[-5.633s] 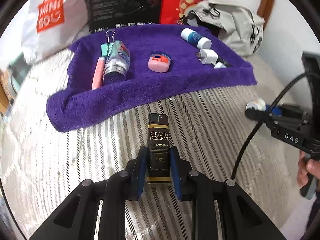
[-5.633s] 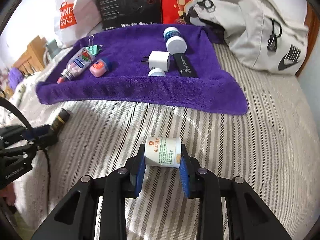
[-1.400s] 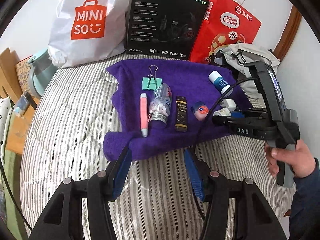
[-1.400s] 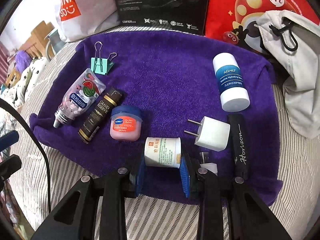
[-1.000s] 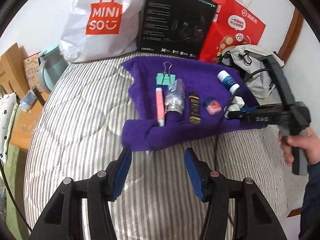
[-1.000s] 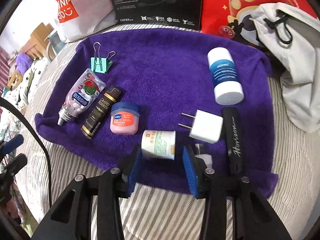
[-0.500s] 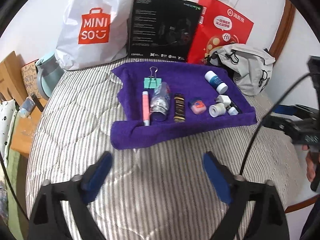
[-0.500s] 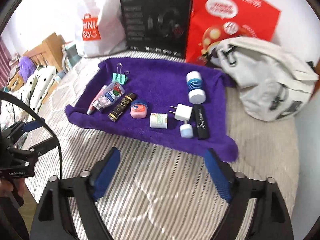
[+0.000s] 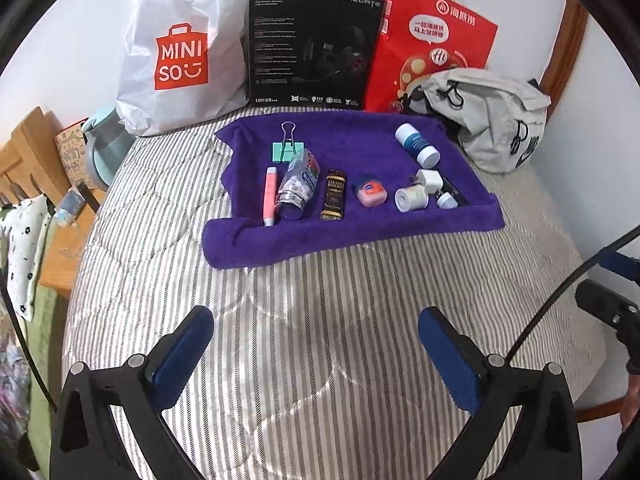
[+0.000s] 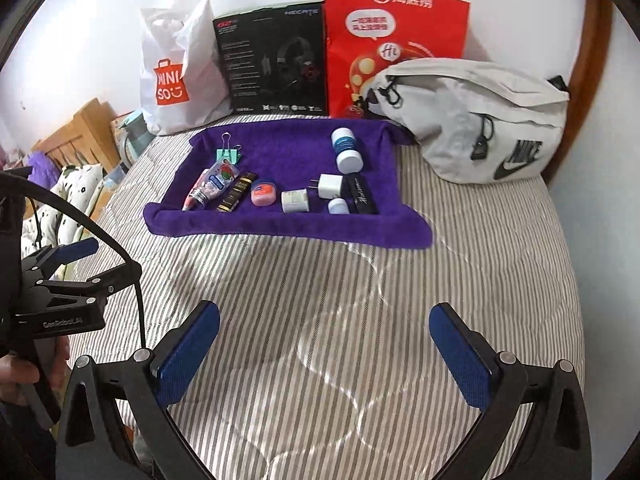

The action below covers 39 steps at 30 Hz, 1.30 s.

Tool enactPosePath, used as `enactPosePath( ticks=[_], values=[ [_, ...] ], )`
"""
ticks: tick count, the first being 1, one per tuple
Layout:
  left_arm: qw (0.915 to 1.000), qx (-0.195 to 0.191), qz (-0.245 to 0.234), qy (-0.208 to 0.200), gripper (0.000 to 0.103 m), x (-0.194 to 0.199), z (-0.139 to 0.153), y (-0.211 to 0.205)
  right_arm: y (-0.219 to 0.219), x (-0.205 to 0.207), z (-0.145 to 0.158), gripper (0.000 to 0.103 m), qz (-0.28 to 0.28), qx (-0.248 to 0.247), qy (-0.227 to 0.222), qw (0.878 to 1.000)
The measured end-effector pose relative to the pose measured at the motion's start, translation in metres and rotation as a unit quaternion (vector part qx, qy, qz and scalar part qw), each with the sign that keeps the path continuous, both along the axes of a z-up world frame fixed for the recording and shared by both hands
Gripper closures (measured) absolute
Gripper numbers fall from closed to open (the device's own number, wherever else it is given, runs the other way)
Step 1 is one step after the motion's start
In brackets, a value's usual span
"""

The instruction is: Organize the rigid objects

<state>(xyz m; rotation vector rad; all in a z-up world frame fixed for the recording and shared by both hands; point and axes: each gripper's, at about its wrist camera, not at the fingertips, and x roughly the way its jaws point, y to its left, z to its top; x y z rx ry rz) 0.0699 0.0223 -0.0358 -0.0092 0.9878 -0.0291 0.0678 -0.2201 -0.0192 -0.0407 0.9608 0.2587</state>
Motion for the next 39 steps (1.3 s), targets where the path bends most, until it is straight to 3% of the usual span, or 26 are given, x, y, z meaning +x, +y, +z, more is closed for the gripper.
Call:
enactPosePath(
  ticks=[6,26,39],
  values=[
    [0.9999,-0.014,-0.005,0.008,0.000,0.001,0.008,-0.002,-0.004,-0.011,0.003,0.000,-0.001,-0.001,0.002,1.000],
    [0.9990,0.032,0.006,-0.030,0.000,-0.012,0.038,-0.013,-0.011,-0.009,0.011,0.000,-0.039,0.003,-0.010,0.999],
    [0.9990,0.024,0.005,-0.036,0.000,-0.021,0.047,-0.014,-0.020,-0.015,0.007,0.000,-0.054,0.006,-0.005,0.999]
  ],
)
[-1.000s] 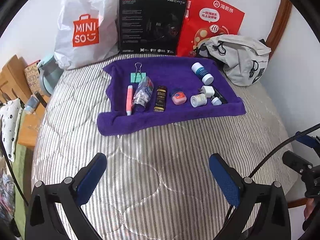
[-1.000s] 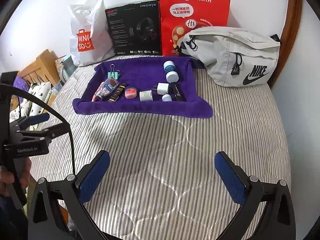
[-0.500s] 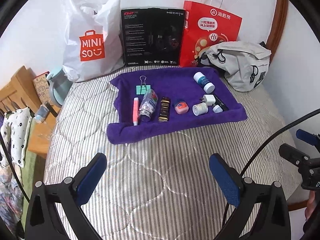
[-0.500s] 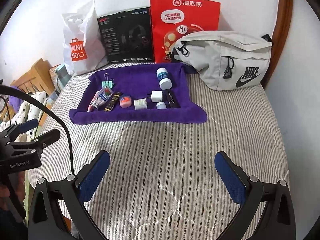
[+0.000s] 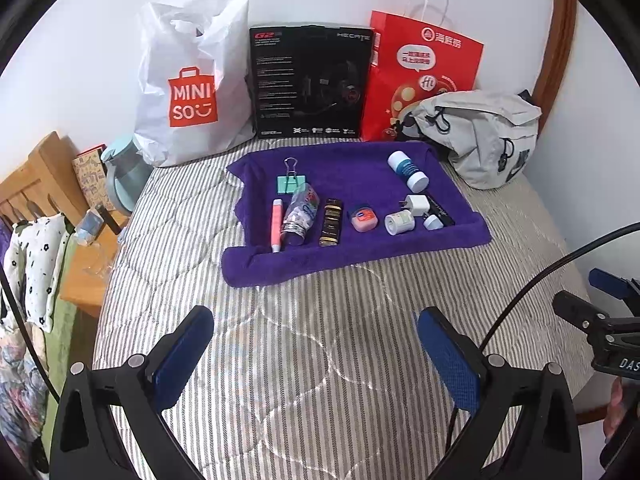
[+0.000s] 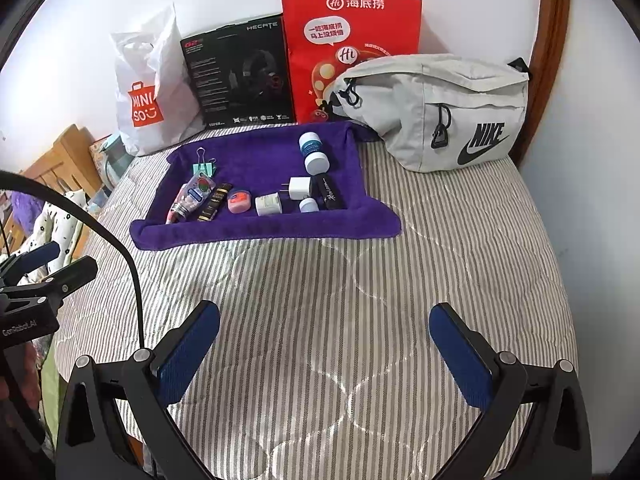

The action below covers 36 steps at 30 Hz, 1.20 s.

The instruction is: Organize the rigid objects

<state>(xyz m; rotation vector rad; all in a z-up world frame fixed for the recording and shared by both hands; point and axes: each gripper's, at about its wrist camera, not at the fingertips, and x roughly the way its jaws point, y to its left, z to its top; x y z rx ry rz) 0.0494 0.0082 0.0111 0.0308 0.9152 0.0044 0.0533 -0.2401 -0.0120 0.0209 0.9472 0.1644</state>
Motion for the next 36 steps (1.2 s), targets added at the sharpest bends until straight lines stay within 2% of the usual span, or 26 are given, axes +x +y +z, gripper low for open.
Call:
enactPosePath(
  ticks=[36],
  values=[
    [0.9998,0.016,-0.008,0.010,0.000,-0.0041,-0.0058,-0.0104,0.0033,-0.0057,-0.0070,0.000,0.001,-0.016,0.009,1.000]
  ],
)
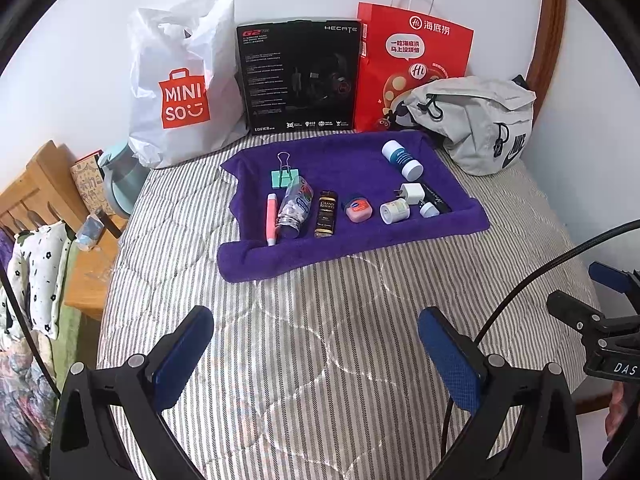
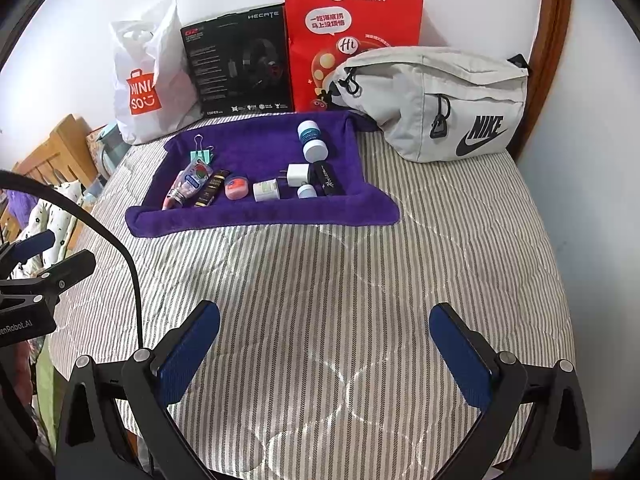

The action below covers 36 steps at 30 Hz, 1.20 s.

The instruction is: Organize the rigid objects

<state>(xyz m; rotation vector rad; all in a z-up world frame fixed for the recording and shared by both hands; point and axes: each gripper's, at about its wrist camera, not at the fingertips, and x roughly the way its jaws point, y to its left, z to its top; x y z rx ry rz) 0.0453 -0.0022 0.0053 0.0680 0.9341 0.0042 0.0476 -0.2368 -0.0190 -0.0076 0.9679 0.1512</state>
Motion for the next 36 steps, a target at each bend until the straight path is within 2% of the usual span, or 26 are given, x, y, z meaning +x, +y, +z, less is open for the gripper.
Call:
enactPosePath(
  ticks=[36],
  values=[
    [1.0000,0.007,0.003,0.003,0.000,0.005,0.002,0.012,0.007,0.005,-0.001,0.000,0.010,-0.012,0.008,1.000]
  ],
)
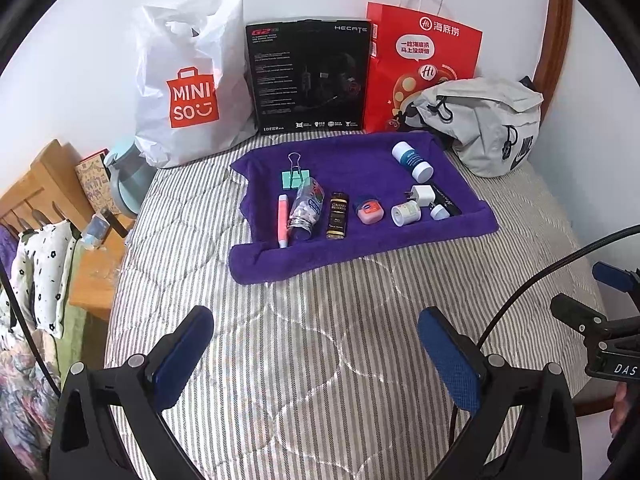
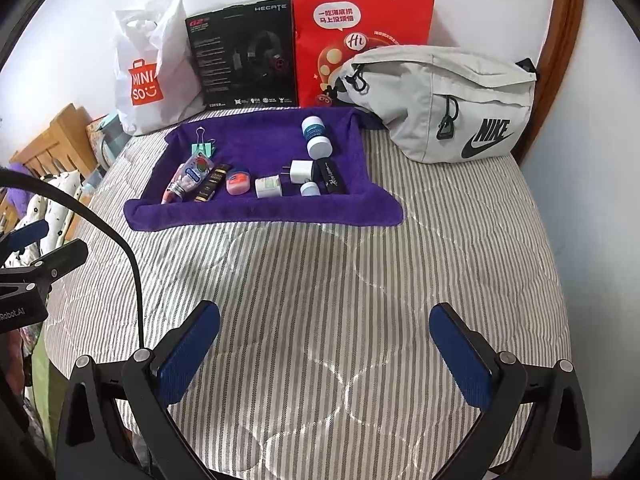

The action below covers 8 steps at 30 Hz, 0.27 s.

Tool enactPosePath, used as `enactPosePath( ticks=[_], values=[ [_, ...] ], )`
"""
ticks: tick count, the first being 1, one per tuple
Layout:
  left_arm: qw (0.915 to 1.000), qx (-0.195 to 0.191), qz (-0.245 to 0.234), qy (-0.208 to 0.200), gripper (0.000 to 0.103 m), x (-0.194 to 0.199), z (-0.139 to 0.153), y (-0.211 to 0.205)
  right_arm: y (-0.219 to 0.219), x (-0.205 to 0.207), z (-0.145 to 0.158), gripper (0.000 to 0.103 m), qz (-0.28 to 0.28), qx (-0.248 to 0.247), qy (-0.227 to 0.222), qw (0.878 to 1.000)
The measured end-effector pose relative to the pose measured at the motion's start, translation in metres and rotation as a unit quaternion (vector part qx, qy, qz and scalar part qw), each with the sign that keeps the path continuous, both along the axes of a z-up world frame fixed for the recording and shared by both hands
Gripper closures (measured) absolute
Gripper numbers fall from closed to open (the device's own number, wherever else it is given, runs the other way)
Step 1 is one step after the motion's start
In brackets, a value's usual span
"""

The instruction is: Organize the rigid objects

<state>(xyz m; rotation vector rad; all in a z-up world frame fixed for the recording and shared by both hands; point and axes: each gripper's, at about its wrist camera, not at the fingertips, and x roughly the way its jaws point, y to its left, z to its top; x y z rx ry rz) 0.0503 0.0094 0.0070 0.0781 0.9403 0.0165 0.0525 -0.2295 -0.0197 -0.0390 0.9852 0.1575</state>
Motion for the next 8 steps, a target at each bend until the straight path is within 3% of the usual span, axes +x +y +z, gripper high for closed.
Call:
enactPosePath(
  ticks=[8],
  values=[
    [1.0000,-0.005,-0.002,-0.003,0.000,0.0022,-0.0028,0.0016,-0.0009,0.0016,0.0009,0.000,0.002,0.005,0.000,1.000]
  ],
)
